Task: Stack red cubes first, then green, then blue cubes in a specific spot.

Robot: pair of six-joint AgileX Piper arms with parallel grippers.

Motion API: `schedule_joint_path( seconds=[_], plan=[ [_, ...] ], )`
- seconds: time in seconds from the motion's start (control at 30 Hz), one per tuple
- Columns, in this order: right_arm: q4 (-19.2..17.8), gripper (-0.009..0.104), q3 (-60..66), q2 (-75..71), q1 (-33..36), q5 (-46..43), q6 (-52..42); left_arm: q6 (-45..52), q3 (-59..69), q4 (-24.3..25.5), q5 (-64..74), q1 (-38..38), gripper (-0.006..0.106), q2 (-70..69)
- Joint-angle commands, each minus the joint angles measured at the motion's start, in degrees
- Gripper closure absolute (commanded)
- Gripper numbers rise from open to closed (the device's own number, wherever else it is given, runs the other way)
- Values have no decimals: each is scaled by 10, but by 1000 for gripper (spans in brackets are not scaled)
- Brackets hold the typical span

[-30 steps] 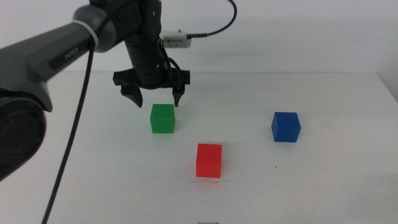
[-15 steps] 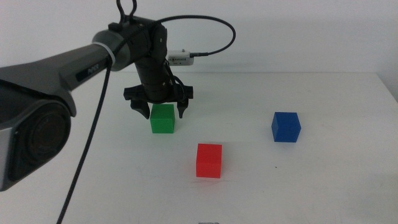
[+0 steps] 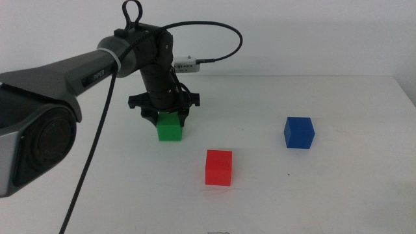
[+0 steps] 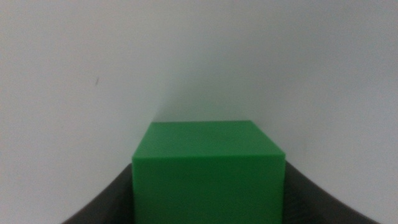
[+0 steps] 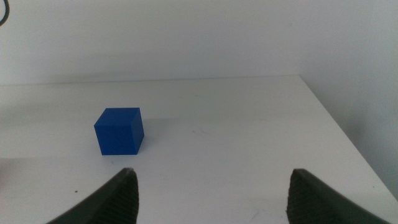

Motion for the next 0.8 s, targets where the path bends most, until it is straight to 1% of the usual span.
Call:
schedule_joint_path(
  seconds=[0.0,0.07,0.13,0.23,0.4,0.47,0.57,0.77],
  plan=[
    [-4,34,-10,8,-4,-40,-7,-12,-18,-5,36,1,97,-53],
    [-4,34,-10,8,-4,-40,-7,-20,-15,16,71,-1,99,-71],
    [-4,34,-10,8,-4,-40,-7,-20,4,37,77,-6,98,-106],
    [-4,34,-10,8,-4,-40,-7,-40,83,65,55,-20,98,-177],
    [-4,34,-10,8,-4,-40,-7,-127,250,71,-44,-43,98,-309],
    [-4,34,-10,8,-4,-40,-7,-157,283,81,-52,-58,98,-345],
    [-4,34,-10,8,-4,-40,-7,-183,289,92,-32,-83,98,-360],
    [-4,34,-10,8,-4,-40,-7,-206,249,92,-20,-142,98,-336]
  ],
)
